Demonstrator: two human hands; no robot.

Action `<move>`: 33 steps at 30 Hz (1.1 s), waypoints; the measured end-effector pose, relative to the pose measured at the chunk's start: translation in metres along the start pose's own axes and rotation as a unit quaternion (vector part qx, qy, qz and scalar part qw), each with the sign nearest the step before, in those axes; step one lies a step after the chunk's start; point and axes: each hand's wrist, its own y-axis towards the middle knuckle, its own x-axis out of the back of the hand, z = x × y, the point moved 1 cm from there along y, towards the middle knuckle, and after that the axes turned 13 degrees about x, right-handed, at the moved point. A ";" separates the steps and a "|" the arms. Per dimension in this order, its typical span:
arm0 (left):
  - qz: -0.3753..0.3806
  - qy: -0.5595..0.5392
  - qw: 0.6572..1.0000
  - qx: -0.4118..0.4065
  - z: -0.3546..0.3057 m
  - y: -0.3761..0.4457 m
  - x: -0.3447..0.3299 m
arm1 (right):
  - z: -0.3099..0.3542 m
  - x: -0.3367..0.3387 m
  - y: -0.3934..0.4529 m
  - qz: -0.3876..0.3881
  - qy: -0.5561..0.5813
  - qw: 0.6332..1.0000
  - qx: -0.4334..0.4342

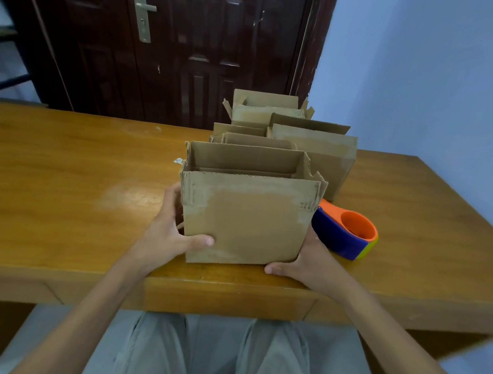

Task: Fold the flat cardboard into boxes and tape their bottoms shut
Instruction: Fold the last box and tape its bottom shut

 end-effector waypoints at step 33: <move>-0.067 -0.052 0.988 -0.126 -0.048 -0.016 -0.013 | 0.030 0.008 0.007 -0.149 0.171 0.973 0.031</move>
